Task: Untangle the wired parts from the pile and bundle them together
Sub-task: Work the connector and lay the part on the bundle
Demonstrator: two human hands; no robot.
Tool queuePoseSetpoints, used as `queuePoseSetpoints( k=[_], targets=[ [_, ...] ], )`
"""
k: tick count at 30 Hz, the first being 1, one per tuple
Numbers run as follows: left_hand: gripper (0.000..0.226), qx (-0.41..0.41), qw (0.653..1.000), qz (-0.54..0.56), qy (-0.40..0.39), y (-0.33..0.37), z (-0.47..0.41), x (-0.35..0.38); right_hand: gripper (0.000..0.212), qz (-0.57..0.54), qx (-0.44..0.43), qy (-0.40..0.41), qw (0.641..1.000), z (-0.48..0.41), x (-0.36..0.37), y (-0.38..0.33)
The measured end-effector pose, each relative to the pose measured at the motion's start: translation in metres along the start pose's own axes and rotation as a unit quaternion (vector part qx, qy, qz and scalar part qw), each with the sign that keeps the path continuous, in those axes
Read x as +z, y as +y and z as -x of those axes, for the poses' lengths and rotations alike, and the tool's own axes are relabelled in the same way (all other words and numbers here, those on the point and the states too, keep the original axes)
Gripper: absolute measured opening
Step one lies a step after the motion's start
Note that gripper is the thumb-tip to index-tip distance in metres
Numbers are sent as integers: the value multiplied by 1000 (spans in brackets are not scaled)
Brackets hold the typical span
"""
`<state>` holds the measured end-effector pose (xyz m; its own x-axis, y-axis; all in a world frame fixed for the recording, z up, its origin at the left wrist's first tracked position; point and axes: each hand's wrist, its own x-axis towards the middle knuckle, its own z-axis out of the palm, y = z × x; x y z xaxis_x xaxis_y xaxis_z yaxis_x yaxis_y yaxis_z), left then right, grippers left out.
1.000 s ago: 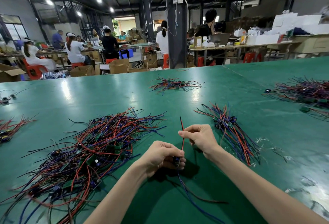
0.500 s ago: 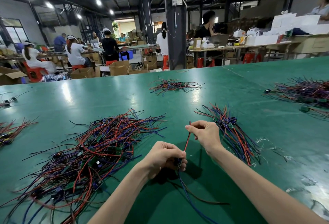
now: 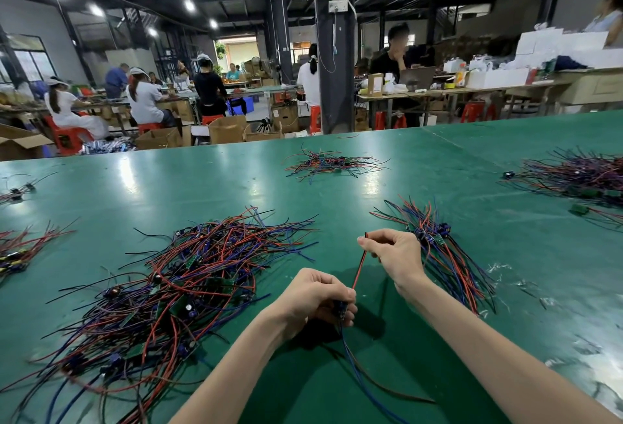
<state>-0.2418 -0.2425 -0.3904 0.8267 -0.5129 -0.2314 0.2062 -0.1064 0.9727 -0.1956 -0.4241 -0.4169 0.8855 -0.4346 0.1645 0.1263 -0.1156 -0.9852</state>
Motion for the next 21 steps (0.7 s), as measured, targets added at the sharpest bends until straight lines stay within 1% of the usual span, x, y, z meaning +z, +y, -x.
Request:
queuePoseSetpoints(
  k=[3, 6, 9, 13, 18, 21],
  targets=[
    [33, 3, 1000, -3, -8, 0, 0, -1, 18, -21, 24, 4, 999, 0, 0, -1],
    [32, 8, 1000, -12, -18, 1, 0, -2, 23, -64, 51, 1, 997, 0, -1, -4],
    [31, 5, 999, -16, -31, 1, 1, -2, 22, -101, 90, -10, 991, 3, -3, -9],
    [32, 7, 999, -24, -48, 4, 2, -5, 19, -174, 165, -20, 971, 6, -4, -14],
    [30, 8, 996, -37, -75, 4, 3, -7, 17, -226, 220, -26, 949, 9, -3, -19],
    [21, 8, 995, -44, -93, 6, 5, -7, 17, -281, 259, -48, 923, 9, 0, -21]
  ],
)
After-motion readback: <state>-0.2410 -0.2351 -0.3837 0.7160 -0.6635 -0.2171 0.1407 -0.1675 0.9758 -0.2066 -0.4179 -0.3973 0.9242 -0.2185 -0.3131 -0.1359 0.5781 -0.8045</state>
